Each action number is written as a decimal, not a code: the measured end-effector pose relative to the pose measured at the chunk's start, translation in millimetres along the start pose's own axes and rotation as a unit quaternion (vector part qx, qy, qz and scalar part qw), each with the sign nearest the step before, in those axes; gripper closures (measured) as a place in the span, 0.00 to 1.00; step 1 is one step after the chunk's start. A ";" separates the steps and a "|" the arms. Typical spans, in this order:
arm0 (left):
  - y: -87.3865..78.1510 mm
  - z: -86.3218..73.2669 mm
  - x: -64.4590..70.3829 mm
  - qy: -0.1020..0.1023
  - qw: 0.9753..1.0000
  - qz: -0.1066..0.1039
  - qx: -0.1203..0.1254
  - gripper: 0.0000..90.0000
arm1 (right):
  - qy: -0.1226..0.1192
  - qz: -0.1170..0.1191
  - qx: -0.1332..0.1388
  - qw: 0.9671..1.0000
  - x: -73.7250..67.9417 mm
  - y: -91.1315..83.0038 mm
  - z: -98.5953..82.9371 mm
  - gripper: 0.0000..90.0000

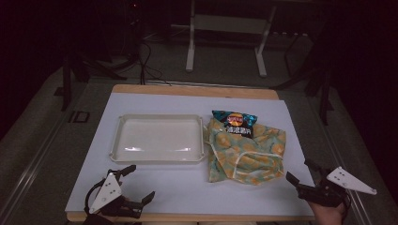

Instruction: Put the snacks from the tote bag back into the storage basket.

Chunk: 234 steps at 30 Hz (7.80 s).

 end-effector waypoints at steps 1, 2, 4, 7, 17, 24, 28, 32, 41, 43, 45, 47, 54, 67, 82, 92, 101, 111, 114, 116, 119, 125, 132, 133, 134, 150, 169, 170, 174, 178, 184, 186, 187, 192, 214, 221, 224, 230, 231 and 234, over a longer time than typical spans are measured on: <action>0.4 0.2 0.9 0.000 1.000 -0.001 0.000 0.00 | -0.003 0.005 -0.003 1.000 -2.0 2.0 2.8 0.12; 0.9 0.4 1.8 0.000 1.000 -0.003 -0.001 0.00 | -0.008 0.007 -0.006 1.000 -3.4 4.2 5.7 0.12; 2.3 0.7 3.6 0.002 1.000 -0.004 -0.002 0.00 | -0.014 0.017 -0.005 1.000 -7.6 9.0 12.3 0.12; 3.8 0.3 5.3 0.002 1.000 -0.003 -0.006 0.00 | -0.021 0.023 0.003 1.000 -11.9 15.9 22.0 0.12; 13.6 2.0 11.2 -0.001 1.000 -0.015 -0.006 0.00 | -0.029 0.037 0.005 0.999 -18.7 40.3 45.2 0.15; 13.6 3.0 6.6 0.003 1.000 -0.009 -0.001 0.00 | -0.041 0.047 0.001 0.998 -17.6 59.7 68.3 0.17; 12.8 2.7 5.9 0.003 1.000 -0.009 -0.002 0.00 | -0.045 0.039 0.015 0.998 -13.0 68.7 83.2 0.20; 12.9 2.3 5.7 0.002 1.000 -0.010 -0.003 0.00 | -0.047 0.040 0.015 0.998 -8.1 82.8 94.4 0.20; 13.6 0.8 7.6 0.006 1.000 -0.014 -0.007 0.00 | -0.049 0.045 -0.005 0.998 9.6 119.3 109.2 0.25; 13.8 0.9 7.9 0.006 1.000 -0.015 -0.007 0.00 | -0.050 0.049 -0.017 0.997 13.0 131.1 110.8 0.27; 13.6 0.6 8.6 0.007 1.000 -0.017 -0.008 0.00 | -0.047 0.054 -0.028 0.997 15.5 140.2 109.8 0.27; 13.8 0.5 8.6 0.008 1.000 -0.016 -0.008 0.00 | -0.045 0.054 -0.036 0.997 18.5 150.3 108.5 0.29; 13.7 -0.4 8.4 0.011 1.000 -0.017 -0.011 0.00 | -0.027 0.073 -0.054 0.995 24.9 180.2 99.1 0.34; 14.7 -2.8 7.1 0.014 1.000 -0.015 -0.018 0.00 | -0.012 0.092 -0.114 0.989 39.1 222.8 51.8 0.31; 15.4 -4.8 6.1 0.009 1.000 -0.016 -0.023 0.00 | 0.033 0.142 -0.186 0.972 46.9 242.1 13.0 0.24; 15.2 -4.9 6.7 0.009 1.000 -0.018 -0.023 0.00 | 0.011 0.150 -0.233 0.961 43.5 243.7 -0.9 0.66; 14.8 -4.7 6.2 0.009 1.000 -0.017 -0.022 0.00 | -0.028 0.117 -0.248 0.961 36.5 240.5 3.1 1.00; 14.9 -4.7 5.9 0.010 1.000 -0.016 -0.022 0.00 | -0.047 0.119 -0.210 0.969 26.5 218.2 34.0 1.00; 15.0 -4.9 5.9 0.011 1.000 -0.015 -0.022 0.00 | -0.055 0.118 -0.196 0.972 24.4 210.6 44.6 1.00; 15.0 -5.0 6.1 0.013 1.000 -0.015 -0.023 0.00 | -0.058 0.116 -0.185 0.974 23.7 204.0 54.1 1.00; 15.0 -5.1 6.2 0.013 1.000 -0.015 -0.023 0.00 | -0.060 0.114 -0.175 0.976 24.3 196.2 64.7 1.00; 15.1 -5.0 6.4 0.012 1.000 -0.015 -0.023 0.00 | -0.062 0.107 -0.151 0.981 28.2 181.2 87.8 1.00; 15.6 -5.3 6.3 0.012 1.000 -0.015 -0.024 0.00 | -0.071 0.094 -0.133 0.984 29.4 168.6 114.2 1.00; 15.5 -5.3 6.2 0.011 1.000 -0.014 -0.023 0.00 | -0.073 0.091 -0.131 0.985 29.9 167.2 118.1 1.00; 15.4 -5.4 6.1 0.012 1.000 -0.014 -0.024 0.00 | -0.074 0.089 -0.128 0.985 30.4 165.9 122.0 1.00; 14.9 -5.4 6.5 0.012 1.000 -0.015 -0.024 0.00 | -0.097 0.070 -0.071 0.990 15.3 152.1 195.2 1.00; 14.9 -5.2 8.3 0.014 0.999 -0.018 -0.024 0.00 | -0.123 0.120 -0.050 0.984 -56.8 186.3 228.7 1.00; 15.0 -5.3 8.4 0.014 0.999 -0.019 -0.024 0.00 | -0.122 0.125 -0.050 0.983 -62.0 189.1 228.7 1.00; 14.8 -4.6 8.8 0.013 0.999 -0.020 -0.022 0.00 | -0.130 0.141 -0.052 0.980 -82.3 199.8 227.8 1.00; 14.5 -4.3 8.5 0.015 0.999 -0.019 -0.021 0.00 | -0.143 0.163 -0.053 0.975 -106.6 210.9 226.2 1.00; 14.1 -4.4 8.4 0.017 0.999 -0.021 -0.021 0.00 | -0.143 0.197 -0.044 0.969 -140.7 225.2 225.4 1.00; 14.1 -4.4 8.6 0.018 0.999 -0.021 -0.021 0.00 | -0.143 0.208 -0.043 0.967 -152.5 230.0 224.0 1.00; 14.2 -4.4 8.9 0.017 0.999 -0.021 -0.021 0.00 | -0.147 0.210 -0.041 0.966 -157.9 232.1 223.0 1.00; 14.0 -4.6 9.5 0.018 0.999 -0.023 -0.021 0.00 | -0.129 0.239 -0.022 0.962 -184.0 240.3 220.7 1.00; 12.8 -3.8 11.4 0.022 0.999 -0.028 -0.019 0.00 | -0.110 0.294 -0.077 0.946 -235.7 294.5 129.8 1.00; 13.3 -3.5 11.6 0.022 0.999 -0.029 -0.019 0.00 | -0.098 0.298 -0.101 0.944 -223.3 301.0 108.7 1.00; 13.8 -3.8 11.8 0.021 0.999 -0.029 -0.020 0.00 | -0.086 0.290 -0.113 0.946 -213.3 305.3 97.8 1.00; 14.3 -4.2 12.5 0.023 0.999 -0.031 -0.021 0.00 | -0.068 0.255 -0.140 0.954 -197.3 319.3 80.5 1.00; 13.8 -4.2 12.5 0.023 0.999 -0.032 -0.022 0.00 | -0.068 0.247 -0.142 0.956 -194.7 322.2 78.4 1.00; 13.4 -3.8 12.5 0.023 0.999 -0.032 -0.020 0.00 | -0.063 0.230 -0.152 0.959 -188.8 330.1 72.3 1.00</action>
Point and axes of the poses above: each handheld gripper's, and its own axes: y roughly forward along the jaws, z roughly out of its top, x roughly to its right, the point moved 10 cm from there along y, roughly forward along the jaws, and after that the axes turned 2 degrees about x, right-handed, at the moved point
